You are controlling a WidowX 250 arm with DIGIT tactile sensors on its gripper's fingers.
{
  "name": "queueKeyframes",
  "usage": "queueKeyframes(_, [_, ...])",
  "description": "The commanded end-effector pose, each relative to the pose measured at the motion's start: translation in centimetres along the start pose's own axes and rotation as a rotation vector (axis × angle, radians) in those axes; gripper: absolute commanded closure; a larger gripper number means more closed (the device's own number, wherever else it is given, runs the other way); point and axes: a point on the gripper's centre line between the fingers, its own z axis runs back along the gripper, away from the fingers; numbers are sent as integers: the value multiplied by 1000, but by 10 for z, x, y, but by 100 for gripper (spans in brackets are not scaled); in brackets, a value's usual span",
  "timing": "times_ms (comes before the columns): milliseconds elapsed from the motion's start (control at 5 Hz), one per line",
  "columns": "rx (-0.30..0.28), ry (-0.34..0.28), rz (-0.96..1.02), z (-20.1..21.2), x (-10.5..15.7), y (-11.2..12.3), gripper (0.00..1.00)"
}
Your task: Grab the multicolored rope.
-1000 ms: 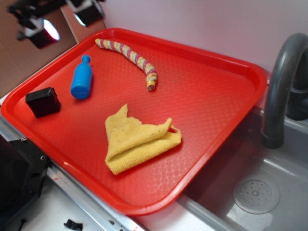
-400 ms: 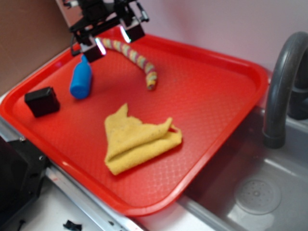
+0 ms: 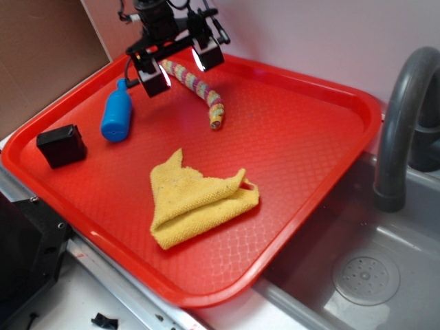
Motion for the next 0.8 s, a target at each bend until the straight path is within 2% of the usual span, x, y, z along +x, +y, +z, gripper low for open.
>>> queueKeyframes(0, [-20, -22, 14, -6, 12, -7, 0])
queueKeyframes(200, [-17, -26, 10, -8, 10, -8, 0])
queueKeyframes(400, [-26, -17, 9, -10, 7, -4, 100])
queueKeyframes(600, [-31, -15, 0, -13, 3, -3, 100])
